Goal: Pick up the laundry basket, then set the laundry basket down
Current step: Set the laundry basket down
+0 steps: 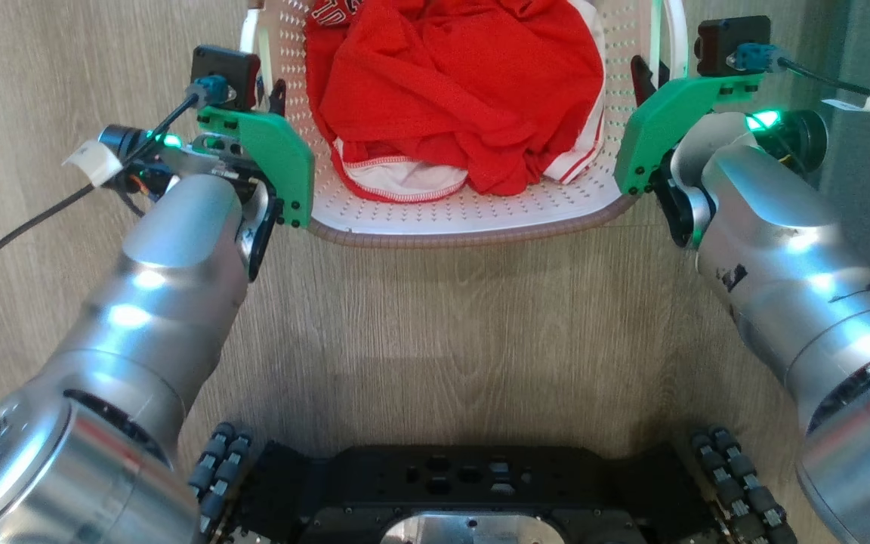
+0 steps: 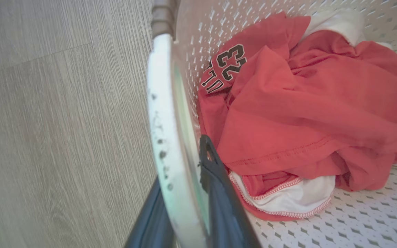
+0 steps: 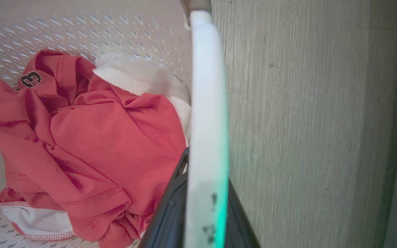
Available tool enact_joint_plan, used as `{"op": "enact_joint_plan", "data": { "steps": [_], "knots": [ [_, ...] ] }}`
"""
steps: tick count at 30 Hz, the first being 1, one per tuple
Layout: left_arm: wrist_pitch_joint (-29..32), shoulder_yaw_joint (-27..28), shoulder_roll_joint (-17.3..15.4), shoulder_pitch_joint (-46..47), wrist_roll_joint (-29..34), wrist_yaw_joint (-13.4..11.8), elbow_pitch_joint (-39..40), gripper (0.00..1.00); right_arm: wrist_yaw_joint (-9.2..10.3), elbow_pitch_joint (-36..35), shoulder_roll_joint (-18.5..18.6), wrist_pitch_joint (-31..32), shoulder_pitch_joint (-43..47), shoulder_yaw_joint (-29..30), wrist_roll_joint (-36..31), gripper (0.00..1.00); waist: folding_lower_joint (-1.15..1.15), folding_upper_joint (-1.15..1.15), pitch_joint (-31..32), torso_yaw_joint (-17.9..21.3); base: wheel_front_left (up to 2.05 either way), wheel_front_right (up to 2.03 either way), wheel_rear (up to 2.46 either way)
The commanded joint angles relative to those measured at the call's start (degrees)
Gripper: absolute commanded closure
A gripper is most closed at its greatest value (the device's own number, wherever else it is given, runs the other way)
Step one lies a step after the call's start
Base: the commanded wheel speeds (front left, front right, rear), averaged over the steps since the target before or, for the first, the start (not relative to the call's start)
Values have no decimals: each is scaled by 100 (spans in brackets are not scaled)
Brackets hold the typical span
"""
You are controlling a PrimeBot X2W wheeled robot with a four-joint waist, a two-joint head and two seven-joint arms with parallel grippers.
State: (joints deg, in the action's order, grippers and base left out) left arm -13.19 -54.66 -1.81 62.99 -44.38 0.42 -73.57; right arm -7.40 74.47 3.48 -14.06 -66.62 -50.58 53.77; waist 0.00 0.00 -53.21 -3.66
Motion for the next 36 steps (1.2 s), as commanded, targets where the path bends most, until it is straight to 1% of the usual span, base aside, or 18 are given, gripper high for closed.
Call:
{"op": "enact_joint_plan", "data": {
  "steps": [1, 6, 14, 15, 16, 17, 18, 19, 20, 21, 22, 23, 24, 25, 26, 27, 36],
  "knots": [
    [-73, 11, -146, 13, 71, -22, -26, 100, -9, -54, -60, -94, 71, 19, -104, 100, 0, 0, -44, -8, 0, 0, 0],
    [-94, -19, -137, 78, 74, -26, -30, 100, -9, -97, -60, -94, 57, 221, -299, 100, 0, 0, -131, -1, 0, 0, 0],
    [-118, -69, -119, 107, 60, -99, -33, 100, -9, -180, -60, -94, 106, 528, -618, 100, 0, 0, -169, 2, 0, 0, 0],
    [-121, -67, -118, 98, 48, -109, -33, 100, -9, -195, -60, -94, 126, 564, -655, 94, 0, 0, -161, 4, 0, 0, 0],
    [-122, -62, -117, 89, 32, -119, -33, 100, -9, -208, -60, -94, 143, 597, -693, 85, 0, 0, -152, 5, 0, 0, 0],
    [-119, -52, -115, 77, 9, -128, -34, 91, -9, -219, -60, -94, 159, 632, -732, 77, 0, 0, -141, 6, 0, 0, 0],
    [-119, -52, -115, 77, 9, -128, -34, 91, -9, -219, -60, -94, 159, 632, -732, 77, 0, 0, -141, 6, 0, 0, 0],
    [-113, -47, -114, 66, -10, -132, -34, 74, -9, -227, -60, -94, 174, 667, -771, 68, 0, 0, -130, 4, 0, 0, 0],
    [-113, -42, -113, 56, -28, -135, -34, 60, -9, -233, -60, -94, 189, 702, -808, 59, 0, 0, -120, 3, 0, 0, 0],
    [-113, -36, -113, 47, -46, -139, -35, 55, -9, -243, -60, -94, 202, 734, -844, 52, 0, 0, -110, 3, 0, 0, 0],
    [-108, -29, -112, 37, -68, -140, -35, 52, -9, -253, -60, -94, 213, 766, -877, 31, 0, 0, -101, 3, 0, 0, 0],
    [-106, -27, -111, 29, -83, -141, -35, 41, -9, -265, -60, -94, 223, 795, -911, 14, 0, 0, -93, 4, 0, 0, 0],
    [-107, -26, -111, 23, -95, -145, -35, 22, -9, -278, -60, -94, 232, 823, -942, 4, 0, 0, -85, 6, 0, 0, 0],
    [-108, -22, -110, 15, -109, -150, -36, 21, -9, -293, -60, -94, 235, 858, -972, 0, 0, 0, -76, 8, 0, 0, 0],
    [-108, -8, -110, 4, -135, -158, -36, 14, -9, -306, -60, -94, 239, 891, -1009, 0, 0, 0, -67, 10, 0, 0, 0],
    [-108, 1, -110, -5, -154, -165, -36, 0, -9, -315, -60, -94, 245, 924, -1045, 0, 0, 0, -57, 12, 0, 0, 0],
    [-157, 97, -142, -114, -258, -181, -37, 0, -9, -526, -60, -94, 268, 1344, -1457, 0, 0, 0, 162, 62, 0, 0, 0]
  ]
}}
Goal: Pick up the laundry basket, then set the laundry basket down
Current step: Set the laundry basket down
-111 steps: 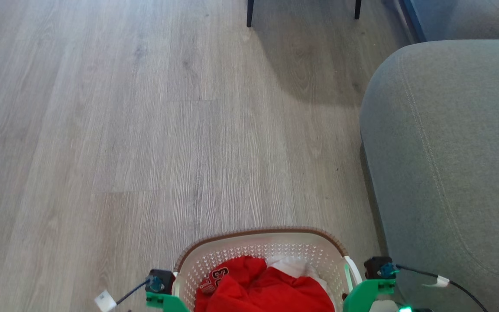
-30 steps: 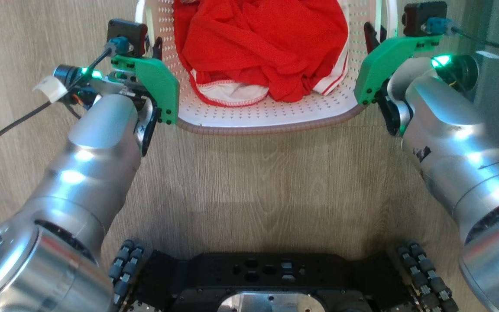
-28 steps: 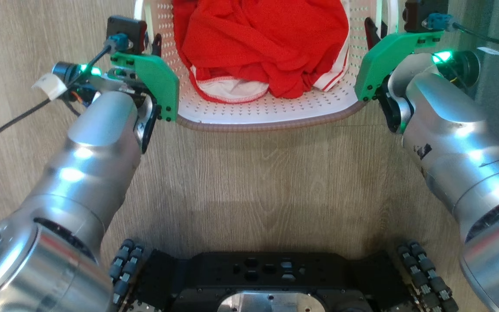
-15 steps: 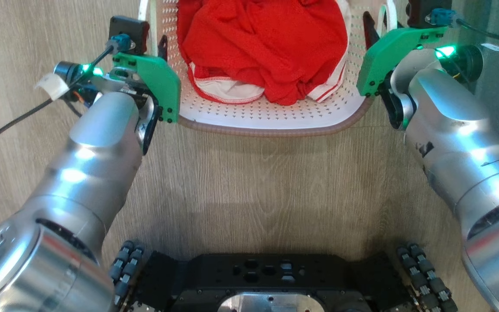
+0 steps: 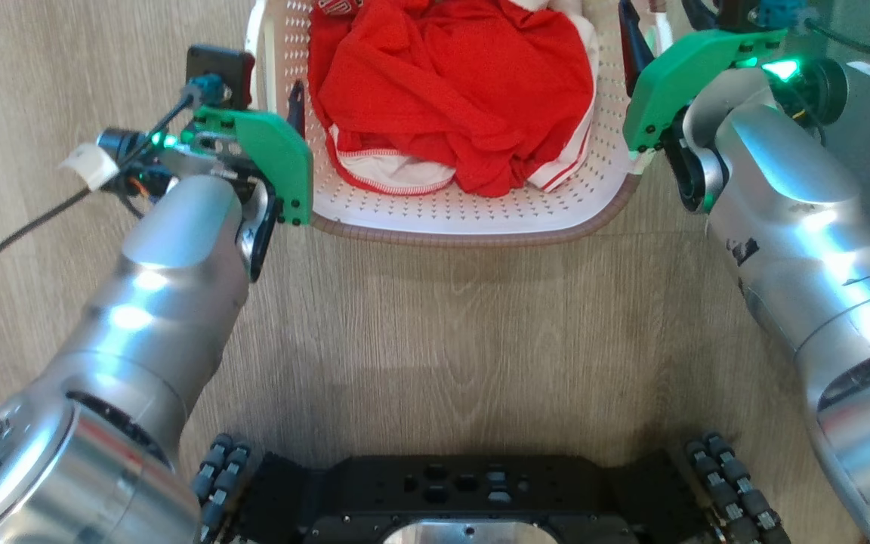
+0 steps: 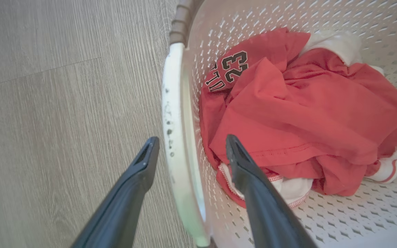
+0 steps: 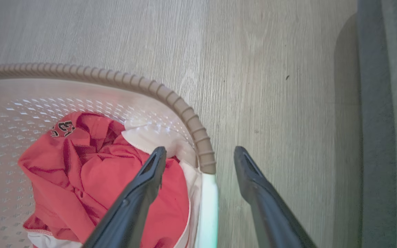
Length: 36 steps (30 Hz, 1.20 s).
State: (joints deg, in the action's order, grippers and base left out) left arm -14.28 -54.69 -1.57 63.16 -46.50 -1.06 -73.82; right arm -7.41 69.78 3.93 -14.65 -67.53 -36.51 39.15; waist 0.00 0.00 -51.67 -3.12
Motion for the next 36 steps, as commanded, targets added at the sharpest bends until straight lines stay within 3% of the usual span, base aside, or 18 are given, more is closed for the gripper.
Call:
{"op": "enact_joint_plan", "data": {
  "steps": [1, 11, 19, 28, 36],
  "knots": [
    [-62, 147, -191, -161, -56, -25, 19, 0, -8, -145, -105, -35, 373, 79, -134, 0, 0, 0, 94, 23, 0, 0, 0],
    [-71, 906, -498, -781, 446, -282, 1378, 0, -8, -836, -105, -35, 821, 1198, -1141, 0, 0, 0, 791, 25, 0, 0, 0],
    [-71, 1817, -564, -1701, 1251, -235, 2524, 0, -8, -1784, -105, -35, 1664, 1914, -1776, 0, 0, 0, 1525, -9, 0, 0, 0],
    [-72, 2743, -535, -2750, 2106, -359, 3564, 0, -8, -2717, -105, -35, 2620, 2275, -1928, 0, 0, 0, 2323, -36, 0, 0, 0],
    [-72, 3515, -395, -3747, 2628, -229, 4477, 0, -8, -3632, -105, -35, 3627, 2499, -1961, 0, 0, 0, 3088, -91, 0, 0, 0]
  ]
}}
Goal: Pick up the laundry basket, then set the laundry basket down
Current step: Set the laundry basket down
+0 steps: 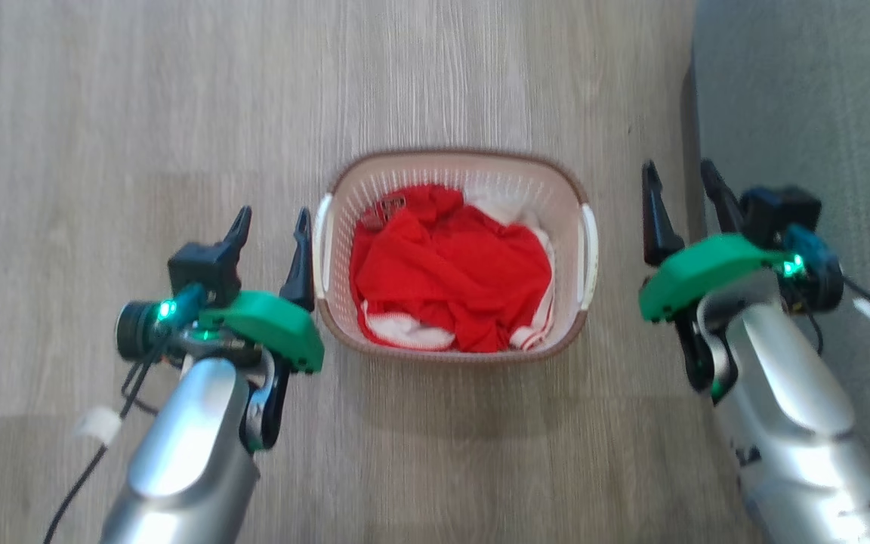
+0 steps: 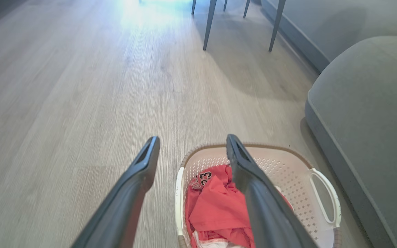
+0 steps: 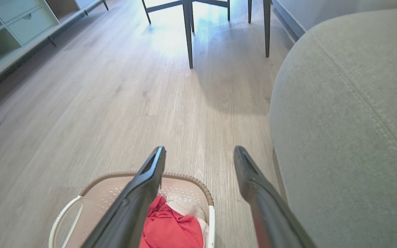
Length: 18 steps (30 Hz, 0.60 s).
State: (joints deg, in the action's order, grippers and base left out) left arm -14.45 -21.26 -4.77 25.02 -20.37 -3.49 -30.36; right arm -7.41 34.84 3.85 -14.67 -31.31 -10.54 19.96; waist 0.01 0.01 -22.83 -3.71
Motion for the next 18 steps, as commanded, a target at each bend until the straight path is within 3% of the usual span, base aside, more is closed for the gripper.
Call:
{"op": "enact_joint_plan", "data": {
  "steps": [1, 18],
  "knots": [
    [-54, 248, -58, -46, 79, 20, 241, 0, -8, -251, -97, -33, 125, -63, -48, 0, -1, -1, 296, -42, 0, 0, 0],
    [-54, 1129, 56, -1982, 768, 28, 1839, 0, -8, -2010, -97, -33, 2081, 339, -263, 0, -1, -1, 1574, -152, 0, 0, 0]
  ]
}}
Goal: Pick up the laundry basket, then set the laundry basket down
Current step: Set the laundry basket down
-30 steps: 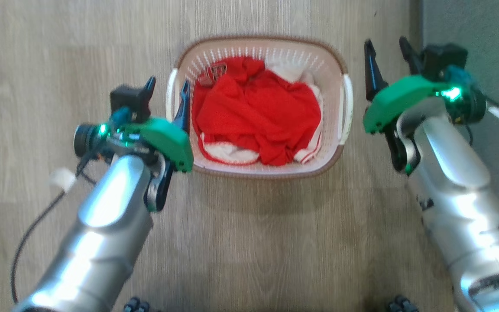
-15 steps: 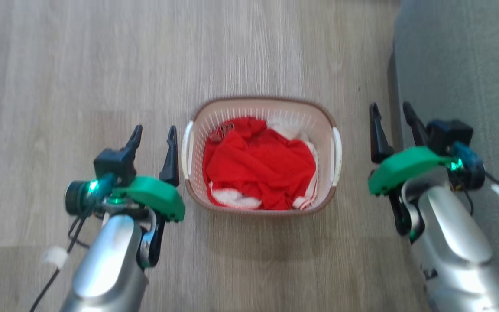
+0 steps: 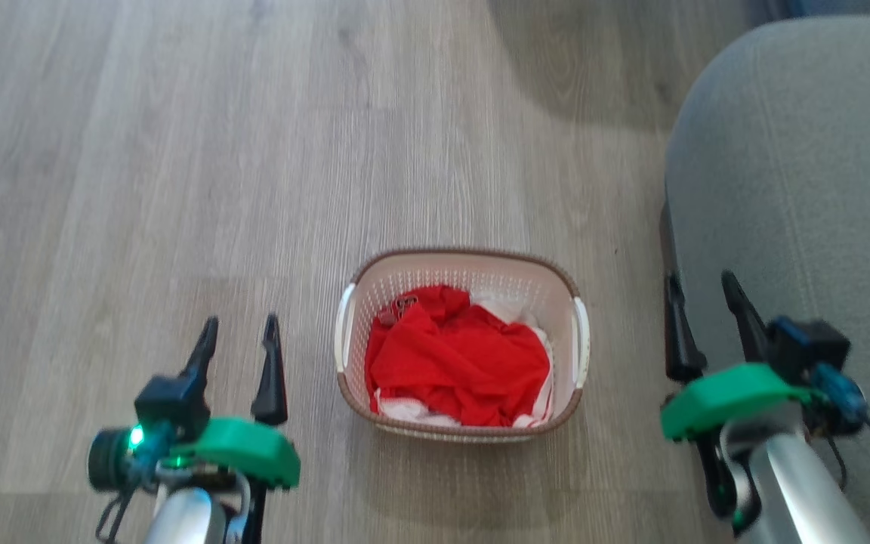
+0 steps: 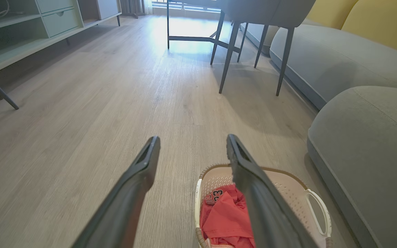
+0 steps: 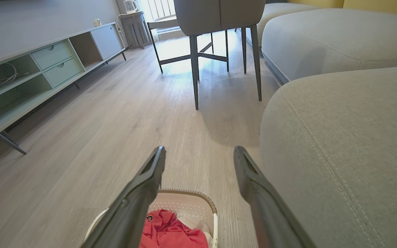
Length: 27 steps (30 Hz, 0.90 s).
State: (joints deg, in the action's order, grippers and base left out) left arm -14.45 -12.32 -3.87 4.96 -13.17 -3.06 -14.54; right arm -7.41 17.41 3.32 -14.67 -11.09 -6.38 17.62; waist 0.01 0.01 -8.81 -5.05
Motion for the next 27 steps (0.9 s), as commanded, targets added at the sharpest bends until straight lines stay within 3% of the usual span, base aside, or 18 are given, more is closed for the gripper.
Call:
{"op": "enact_joint_plan", "data": {
  "steps": [1, 14, 27],
  "knots": [
    [-54, 268, -30, -77, 58, -18, 327, 0, -8, -362, -45, -33, 175, -49, -17, 0, -1, -1, 226, -17, 0, 0, 0],
    [-54, 445, -19, -838, 198, 46, 694, 0, -8, -1014, -45, -33, 1165, 150, -33, 0, -1, -1, 763, -22, 0, 0, 0],
    [-55, 464, -42, -1046, 257, 84, 707, 0, -8, -1085, -45, -33, 1406, 161, -53, 0, -1, -1, 978, -27, 0, 0, 0]
  ]
}}
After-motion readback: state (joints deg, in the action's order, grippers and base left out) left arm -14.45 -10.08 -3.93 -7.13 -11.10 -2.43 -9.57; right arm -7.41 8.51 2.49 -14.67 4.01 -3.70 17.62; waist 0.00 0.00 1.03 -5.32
